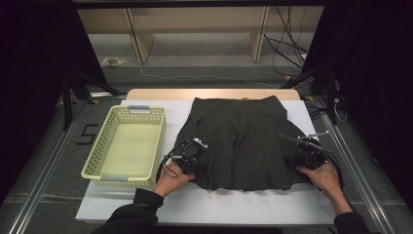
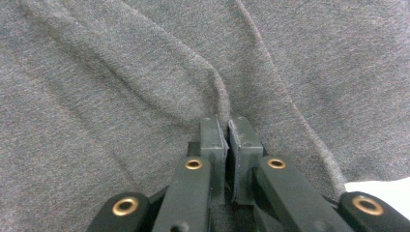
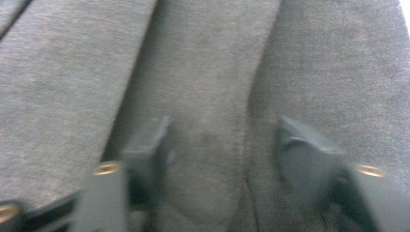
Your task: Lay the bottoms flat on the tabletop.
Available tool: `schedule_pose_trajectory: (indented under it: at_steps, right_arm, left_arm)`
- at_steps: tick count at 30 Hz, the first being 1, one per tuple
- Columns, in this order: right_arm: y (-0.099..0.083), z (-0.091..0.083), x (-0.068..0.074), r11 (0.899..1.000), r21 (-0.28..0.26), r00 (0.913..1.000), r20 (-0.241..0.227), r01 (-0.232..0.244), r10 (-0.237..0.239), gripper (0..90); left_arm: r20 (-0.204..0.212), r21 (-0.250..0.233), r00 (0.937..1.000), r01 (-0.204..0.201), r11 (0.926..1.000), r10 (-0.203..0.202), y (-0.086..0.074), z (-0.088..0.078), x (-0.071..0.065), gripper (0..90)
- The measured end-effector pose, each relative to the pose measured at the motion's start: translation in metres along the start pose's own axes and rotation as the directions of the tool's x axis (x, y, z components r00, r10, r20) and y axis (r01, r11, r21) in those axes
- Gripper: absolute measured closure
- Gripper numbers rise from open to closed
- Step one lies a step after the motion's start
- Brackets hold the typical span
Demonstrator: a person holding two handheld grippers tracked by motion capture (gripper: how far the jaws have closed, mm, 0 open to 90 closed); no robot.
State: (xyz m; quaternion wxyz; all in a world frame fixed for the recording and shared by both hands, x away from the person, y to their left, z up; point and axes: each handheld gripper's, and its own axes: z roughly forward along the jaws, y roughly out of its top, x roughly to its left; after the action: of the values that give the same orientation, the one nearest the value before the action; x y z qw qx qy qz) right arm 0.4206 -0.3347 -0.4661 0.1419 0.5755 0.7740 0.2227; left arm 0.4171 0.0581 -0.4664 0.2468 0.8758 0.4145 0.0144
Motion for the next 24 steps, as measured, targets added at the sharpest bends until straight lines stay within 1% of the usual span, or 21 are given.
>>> schedule_pose_trajectory:
  at_steps: [1,2,3,4,6,8,9,11,13,14,15,17,18,20,21,24]
  right_arm:
    - [0.0,-0.001,0.001,1.0,0.002,1.0,-0.007,0.003,-0.003,57.1]
    - [0.0,-0.002,0.003,1.0,0.004,0.9999,-0.01,0.009,-0.009,66.0]
    - [0.0,-0.002,0.004,1.0,0.008,0.9997,-0.023,0.012,-0.012,70.4]
    - [0.0,-0.002,0.004,1.0,0.012,0.9996,-0.024,0.015,-0.015,77.2]
    - [0.0,-0.003,0.004,1.0,0.024,0.9993,-0.038,0.008,-0.007,85.1]
    - [0.0,-0.004,0.005,0.999,0.031,0.9992,-0.039,0.012,-0.011,87.6]
    - [0.0,-0.005,0.005,0.999,0.036,0.9991,-0.042,0.01,-0.009,88.1]
    - [-0.001,-0.007,0.006,0.999,0.05,0.9987,-0.05,0.013,-0.01,88.5]
    - [-0.003,-0.009,0.008,0.998,0.06,0.9985,-0.05,0.024,-0.021,88.6]
    - [-0.005,-0.011,0.01,0.998,0.065,0.9984,-0.051,0.026,-0.023,88.7]
    - [-0.007,-0.013,0.011,0.997,0.068,0.9982,-0.051,0.034,-0.03,88.7]
    - [-0.01,-0.018,0.013,0.997,0.069,0.9981,-0.053,0.034,-0.03,88.7]
    - [-0.013,-0.021,0.013,0.997,0.064,0.998,-0.056,0.033,-0.03,88.7]
    - [-0.015,-0.025,0.012,0.998,0.059,0.9978,-0.06,0.031,-0.028,88.7]
    - [-0.017,-0.027,0.012,0.998,0.057,0.9977,-0.064,0.027,-0.023,88.7]
    - [-0.021,-0.032,0.013,0.998,0.053,0.9971,-0.071,0.03,-0.026,88.7]
  left_arm:
    - [0.003,-0.003,1.0,-0.001,1.0,0.001,0.0,0.0,0.0,86.6]
    - [0.007,-0.009,1.0,0.0,1.0,0.0,-0.001,0.0,0.001,86.9]
    - [0.015,-0.012,0.9999,0.004,0.9999,-0.004,-0.001,0.0,0.001,87.1]
    - [0.018,-0.011,0.9998,-0.001,0.9999,0.001,-0.002,-0.001,0.002,87.2]
    - [0.027,-0.02,0.9996,-0.002,0.9998,0.003,-0.003,-0.001,0.003,87.4]
    - [0.036,-0.025,0.9994,-0.003,0.9997,0.004,-0.004,-0.002,0.003,87.5]
    - [0.041,-0.026,0.9992,0.0,0.9997,0.001,-0.005,-0.002,0.003,87.6]
    - [0.045,-0.027,0.9989,-0.007,0.9996,0.008,-0.006,-0.003,0.002,87.7]
    - [0.074,-0.026,0.9973,-0.005,0.9996,0.007,-0.008,-0.003,0.001,87.9]
    - [0.086,-0.021,0.9962,-0.012,0.9997,0.013,-0.008,-0.004,-0.001,88.0]
    - [0.09,-0.019,0.9956,-0.025,0.9995,0.026,-0.009,-0.006,-0.003,88.0]
    - [0.089,-0.018,0.9951,-0.04,0.999,0.042,-0.012,-0.008,-0.008,88.0]
    - [0.086,-0.021,0.9954,-0.041,0.9989,0.043,-0.013,-0.009,-0.009,88.0]
    - [0.09,-0.021,0.9946,-0.049,0.9986,0.051,-0.014,-0.012,-0.01,87.9]
    - [0.094,-0.024,0.9945,-0.044,0.9988,0.046,-0.015,-0.014,-0.011,87.9]
    - [0.102,-0.023,0.9934,-0.05,0.9985,0.052,-0.018,-0.017,-0.012,87.9]
